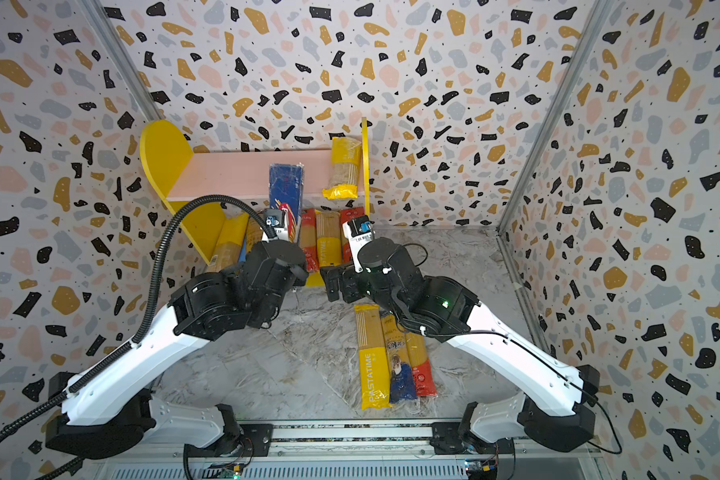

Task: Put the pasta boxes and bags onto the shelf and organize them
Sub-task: 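Carry the Barilla box to the upper shelf while the right gripper rises, then set the Barilla box upright on the upper shelf beside the PASTATIME bag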

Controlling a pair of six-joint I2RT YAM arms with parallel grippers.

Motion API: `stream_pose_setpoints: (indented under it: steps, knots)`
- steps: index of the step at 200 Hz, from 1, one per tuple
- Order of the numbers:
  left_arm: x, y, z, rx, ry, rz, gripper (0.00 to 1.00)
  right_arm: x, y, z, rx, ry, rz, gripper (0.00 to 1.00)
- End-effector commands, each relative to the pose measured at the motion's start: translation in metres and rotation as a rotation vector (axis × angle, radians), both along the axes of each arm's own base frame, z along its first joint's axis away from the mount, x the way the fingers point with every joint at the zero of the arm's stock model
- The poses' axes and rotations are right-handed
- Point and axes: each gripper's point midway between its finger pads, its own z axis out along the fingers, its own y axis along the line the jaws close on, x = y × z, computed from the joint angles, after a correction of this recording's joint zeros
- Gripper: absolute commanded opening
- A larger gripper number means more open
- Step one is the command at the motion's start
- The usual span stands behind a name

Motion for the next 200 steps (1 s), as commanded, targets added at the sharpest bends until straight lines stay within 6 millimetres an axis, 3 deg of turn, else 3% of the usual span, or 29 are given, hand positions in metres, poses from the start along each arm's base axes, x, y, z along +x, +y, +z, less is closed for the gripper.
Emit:
stream_pose_setpoints:
  steps: [1, 38, 66, 143, 200]
  knots:
    - [0.015, 0.013, 0.067, -0.092, -0.165, 0.034, 0.0, 0.002, -0.008, 0.021, -0.031, -0.061, -0.019, 0.99]
    - [0.042, 0.009, 0.112, -0.064, -0.241, 0.038, 0.0, 0.022, -0.014, 0.031, -0.049, -0.093, -0.076, 0.99]
    - [0.065, -0.003, 0.134, -0.018, -0.298, 0.023, 0.0, 0.04, -0.028, 0.031, -0.029, -0.08, -0.125, 0.99]
    - [0.15, -0.004, 0.137, -0.074, -0.354, -0.015, 0.0, 0.063, -0.063, 0.023, -0.063, -0.045, -0.216, 0.99]
    - [0.171, -0.005, 0.139, -0.102, -0.388, -0.04, 0.0, 0.075, -0.09, 0.009, -0.068, -0.007, -0.268, 0.99]
